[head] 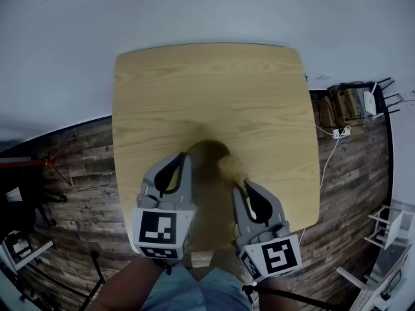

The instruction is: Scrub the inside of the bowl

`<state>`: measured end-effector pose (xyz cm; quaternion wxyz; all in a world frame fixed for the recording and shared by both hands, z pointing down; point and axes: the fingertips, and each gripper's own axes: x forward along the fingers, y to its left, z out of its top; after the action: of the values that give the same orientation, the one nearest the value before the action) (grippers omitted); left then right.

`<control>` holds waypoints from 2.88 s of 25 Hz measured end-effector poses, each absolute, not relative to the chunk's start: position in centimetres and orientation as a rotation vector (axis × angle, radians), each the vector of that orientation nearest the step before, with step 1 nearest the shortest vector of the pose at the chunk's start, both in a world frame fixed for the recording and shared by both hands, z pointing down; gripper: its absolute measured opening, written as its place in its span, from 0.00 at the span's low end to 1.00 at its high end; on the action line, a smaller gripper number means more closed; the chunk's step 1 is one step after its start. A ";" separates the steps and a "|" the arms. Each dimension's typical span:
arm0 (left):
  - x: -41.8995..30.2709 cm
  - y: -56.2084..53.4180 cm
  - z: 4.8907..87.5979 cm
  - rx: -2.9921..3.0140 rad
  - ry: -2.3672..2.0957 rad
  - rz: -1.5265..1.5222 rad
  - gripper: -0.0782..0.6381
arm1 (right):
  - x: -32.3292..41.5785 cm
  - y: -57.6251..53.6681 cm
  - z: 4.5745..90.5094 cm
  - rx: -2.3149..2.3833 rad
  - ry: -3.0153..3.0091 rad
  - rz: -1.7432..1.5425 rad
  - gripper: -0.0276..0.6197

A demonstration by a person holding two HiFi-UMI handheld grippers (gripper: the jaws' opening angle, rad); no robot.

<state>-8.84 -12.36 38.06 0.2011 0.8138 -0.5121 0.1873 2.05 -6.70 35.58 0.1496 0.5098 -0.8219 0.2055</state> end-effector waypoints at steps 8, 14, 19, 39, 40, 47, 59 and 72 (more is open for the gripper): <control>-8.3 -12.5 36.0 2.320 -1.626 0.717 0.15 | 2.2 -6.4 36.7 1.265 -2.448 0.514 0.11; -6.8 -11.4 36.9 2.317 -1.626 0.874 0.15 | 2.0 -6.3 38.1 1.029 -2.485 0.406 0.11; -6.1 -10.6 37.4 2.285 -1.611 0.915 0.15 | 1.3 -7.2 38.8 0.925 -2.458 0.330 0.11; -2.8 -10.6 37.4 2.279 -1.570 0.865 0.15 | -0.9 -6.4 41.1 0.586 -2.479 0.344 0.10; -2.9 -10.6 37.4 2.273 -1.575 0.861 0.15 | -1.0 -6.1 41.0 0.560 -2.480 0.345 0.10; -3.1 -10.6 37.2 2.300 -1.577 0.888 0.15 | 0.5 -5.8 39.7 0.498 -2.413 0.153 0.10; -2.4 -10.7 36.9 2.315 -1.566 0.855 0.15 | 1.8 -8.5 41.0 0.622 -2.161 -0.237 0.10; -2.5 -11.7 37.1 2.309 -1.589 0.839 0.15 | -0.2 -5.3 41.8 0.619 -2.301 0.264 0.10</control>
<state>-2.47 -11.72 37.07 0.1076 0.7847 -0.5399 0.2850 -0.22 -5.29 41.78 0.3634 0.2407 -0.8941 0.1026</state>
